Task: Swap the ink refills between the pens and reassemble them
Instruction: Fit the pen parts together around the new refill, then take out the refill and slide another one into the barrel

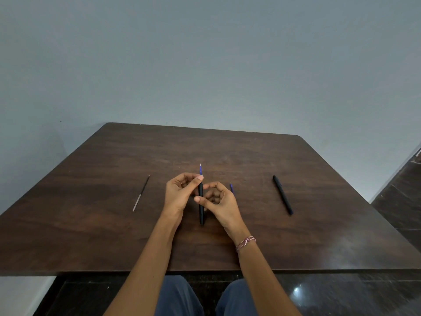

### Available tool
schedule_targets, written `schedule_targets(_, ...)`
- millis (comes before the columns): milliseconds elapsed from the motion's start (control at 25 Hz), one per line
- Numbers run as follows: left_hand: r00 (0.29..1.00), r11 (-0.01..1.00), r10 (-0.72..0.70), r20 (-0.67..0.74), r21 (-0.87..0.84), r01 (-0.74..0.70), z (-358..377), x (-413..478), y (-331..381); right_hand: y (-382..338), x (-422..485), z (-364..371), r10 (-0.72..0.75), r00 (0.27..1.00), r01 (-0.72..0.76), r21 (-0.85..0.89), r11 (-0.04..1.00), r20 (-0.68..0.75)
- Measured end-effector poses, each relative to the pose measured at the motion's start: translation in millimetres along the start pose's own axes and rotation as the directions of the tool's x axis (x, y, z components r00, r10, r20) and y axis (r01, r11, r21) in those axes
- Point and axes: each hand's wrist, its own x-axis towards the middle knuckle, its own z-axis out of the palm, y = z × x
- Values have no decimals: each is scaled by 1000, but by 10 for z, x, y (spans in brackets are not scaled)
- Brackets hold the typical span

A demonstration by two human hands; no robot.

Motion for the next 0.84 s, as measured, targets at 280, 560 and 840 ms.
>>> schedule_targets(280,999,994,-28,-24,-104,26,-40,28,-13,-14,-5,5,14,1000,-14,-12,1000,12)
schedule_targets(560,996,993,-25,-86,-113,16,-37,34,-15,-57,-23,13,38,999,-37,-32,999,29)
schedule_targets(840,986,977,-50,-160,-214,15,-71,38,12,-139,-86,37,64,997,-60,-67,996,49)
